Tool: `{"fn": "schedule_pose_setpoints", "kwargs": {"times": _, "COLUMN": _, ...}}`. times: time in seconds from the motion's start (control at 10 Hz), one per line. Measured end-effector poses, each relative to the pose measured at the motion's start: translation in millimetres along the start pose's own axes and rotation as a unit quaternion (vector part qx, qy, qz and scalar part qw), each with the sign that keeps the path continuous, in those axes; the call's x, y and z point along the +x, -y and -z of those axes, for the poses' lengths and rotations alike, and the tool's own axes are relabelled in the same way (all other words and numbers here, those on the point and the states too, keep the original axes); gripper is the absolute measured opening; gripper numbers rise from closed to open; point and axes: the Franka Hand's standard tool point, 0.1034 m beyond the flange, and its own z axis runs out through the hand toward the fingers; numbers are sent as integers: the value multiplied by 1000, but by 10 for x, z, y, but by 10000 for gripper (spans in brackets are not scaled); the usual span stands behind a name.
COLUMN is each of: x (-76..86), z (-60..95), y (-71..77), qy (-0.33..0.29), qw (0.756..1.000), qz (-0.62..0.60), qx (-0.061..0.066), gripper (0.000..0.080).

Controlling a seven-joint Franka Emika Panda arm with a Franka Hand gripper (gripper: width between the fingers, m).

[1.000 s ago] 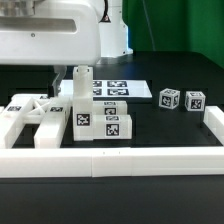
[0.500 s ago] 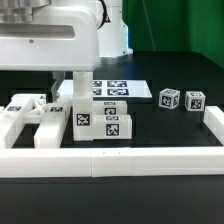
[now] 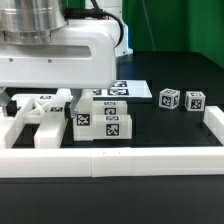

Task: Assemble chair

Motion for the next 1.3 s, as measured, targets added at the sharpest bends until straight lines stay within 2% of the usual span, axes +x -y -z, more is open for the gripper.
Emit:
{"fn": "schedule_pose_setpoints", "kwargs": {"times": 0.4, "x": -9, "z": -9, "y": -24, "qy": 1, "qw": 1000, "qz": -3, "qx": -1, "gripper": 649}}
{"fn": "schedule_pose_setpoints", "kwargs": {"times": 0.7, "x": -78, "z": -116, "y": 125, "qy": 11, "qw": 999, "qz": -35, "qx": 9, "gripper": 649}}
{"fn": "schedule_pose_setpoints", "kwargs": {"times": 0.8, "x": -74, "z": -123, "y": 140, "qy": 10, "qw": 999, "qz": -34, "qx": 9, "gripper": 649}}
{"fn": "schedule_pose_setpoints", "kwargs": {"times": 1.1, "x": -58, "z": -125, "y": 122, "qy": 4, "qw": 999, "qz": -37, "qx": 6, "gripper": 649}}
{"fn": "schedule_pose_setpoints", "kwargs": {"times": 1.3, "x": -108, "z": -120, "y": 40, "qy": -9, "qw": 1000, "qz": -1, "qx": 3, "gripper": 649}}
